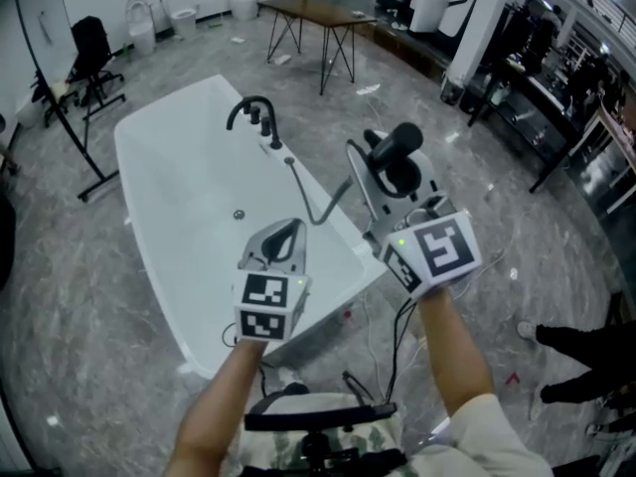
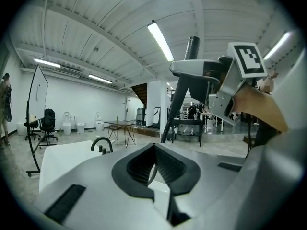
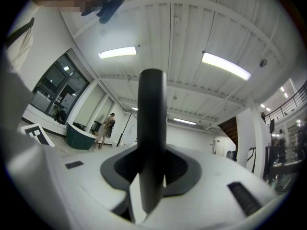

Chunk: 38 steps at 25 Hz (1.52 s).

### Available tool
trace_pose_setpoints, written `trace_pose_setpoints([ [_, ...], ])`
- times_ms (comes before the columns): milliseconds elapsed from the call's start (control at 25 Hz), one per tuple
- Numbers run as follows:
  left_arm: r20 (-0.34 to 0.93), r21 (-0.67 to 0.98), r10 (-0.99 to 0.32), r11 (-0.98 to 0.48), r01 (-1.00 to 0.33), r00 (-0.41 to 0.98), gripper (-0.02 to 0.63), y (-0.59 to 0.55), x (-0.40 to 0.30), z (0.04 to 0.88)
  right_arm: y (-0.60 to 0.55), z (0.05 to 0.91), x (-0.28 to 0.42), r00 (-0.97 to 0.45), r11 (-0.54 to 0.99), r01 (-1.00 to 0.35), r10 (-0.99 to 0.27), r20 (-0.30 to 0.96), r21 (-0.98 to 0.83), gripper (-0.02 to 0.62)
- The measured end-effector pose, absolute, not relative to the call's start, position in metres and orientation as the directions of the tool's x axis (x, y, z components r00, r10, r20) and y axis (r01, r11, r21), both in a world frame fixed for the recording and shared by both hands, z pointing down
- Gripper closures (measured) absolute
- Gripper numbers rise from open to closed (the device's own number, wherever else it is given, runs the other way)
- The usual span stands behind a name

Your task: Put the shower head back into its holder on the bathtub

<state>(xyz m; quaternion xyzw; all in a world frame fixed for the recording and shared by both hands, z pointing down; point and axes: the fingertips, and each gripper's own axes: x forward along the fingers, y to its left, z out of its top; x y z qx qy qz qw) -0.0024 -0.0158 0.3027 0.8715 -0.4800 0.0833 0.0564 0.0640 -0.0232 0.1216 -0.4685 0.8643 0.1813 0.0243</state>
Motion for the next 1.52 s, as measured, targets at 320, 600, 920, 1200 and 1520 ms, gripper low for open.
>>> trace_pose_setpoints([
  [320, 0.182, 0.018, -0.835, -0.525, -0.851, 0.519, 0.598, -0.043, -0.033, 0.294, -0.064, 0.094, 0.042, -0.578, 0.49, -0.795, -0.79, -0.204, 0.356, 0.483],
  [600, 0.192, 0.014, -0.837, -0.52, -0.854, 0.513, 0.598, -0.067, -0.052, 0.296, -0.119, 0.076, 0.037, -0.586, 0.524, -0.8, -0.788, -0.188, 0.292, 0.483],
  [920, 0.201, 0.014, -0.849, -0.497, -0.868, 0.489, 0.598, -0.108, -0.057, 0.298, -0.182, 0.072, 0.032, -0.602, 0.55, -0.79, -0.779, -0.176, 0.27, 0.483],
  [1200, 0.223, 0.026, -0.869, -0.446, -0.894, 0.441, 0.6, -0.151, -0.058, 0.309, -0.229, 0.056, 0.03, -0.637, 0.578, -0.766, -0.742, -0.208, 0.283, 0.483],
  [1520, 0.237, 0.04, -0.886, -0.402, -0.915, 0.399, 0.598, -0.197, -0.039, 0.315, -0.275, 0.01, 0.037, -0.682, 0.598, -0.728, -0.685, -0.257, 0.336, 0.483],
])
